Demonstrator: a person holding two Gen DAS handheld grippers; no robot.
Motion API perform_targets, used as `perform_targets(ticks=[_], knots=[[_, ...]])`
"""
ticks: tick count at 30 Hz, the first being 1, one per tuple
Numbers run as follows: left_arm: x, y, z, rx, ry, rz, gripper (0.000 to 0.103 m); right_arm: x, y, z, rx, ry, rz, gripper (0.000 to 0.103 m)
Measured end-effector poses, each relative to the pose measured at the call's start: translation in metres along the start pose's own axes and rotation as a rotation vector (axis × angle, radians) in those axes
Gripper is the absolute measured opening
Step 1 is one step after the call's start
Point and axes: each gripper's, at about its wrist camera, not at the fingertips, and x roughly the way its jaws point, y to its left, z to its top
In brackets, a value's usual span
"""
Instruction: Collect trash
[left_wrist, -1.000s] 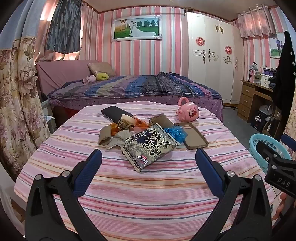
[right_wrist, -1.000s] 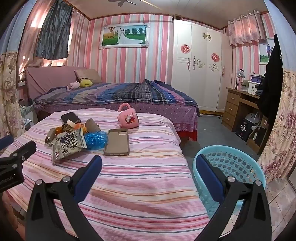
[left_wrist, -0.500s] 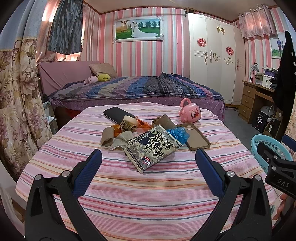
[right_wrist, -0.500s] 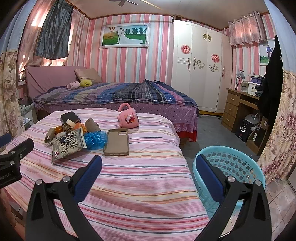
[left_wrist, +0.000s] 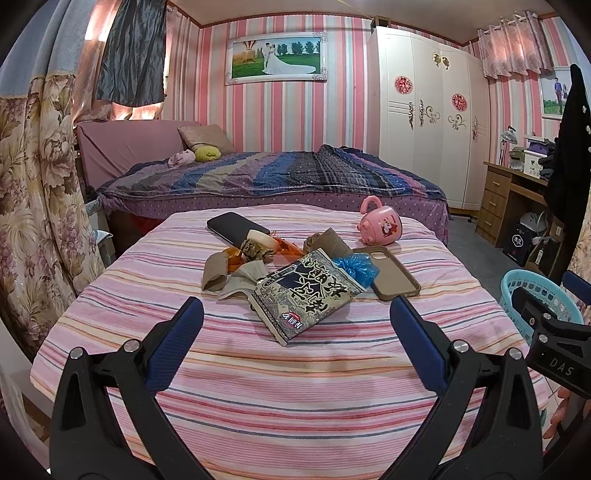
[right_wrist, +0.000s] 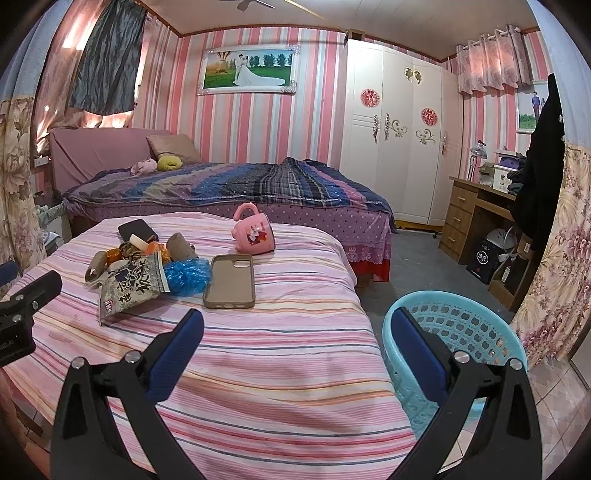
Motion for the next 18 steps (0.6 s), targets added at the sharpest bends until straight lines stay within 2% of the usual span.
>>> perform_targets(ticks=[18], knots=[[-0.0004, 0.0026, 0.0007, -0.005, 0.0, 0.0, 0.098, -0.0007, -0.0017, 0.0002, 0.002, 0.002, 0.0, 0.099]])
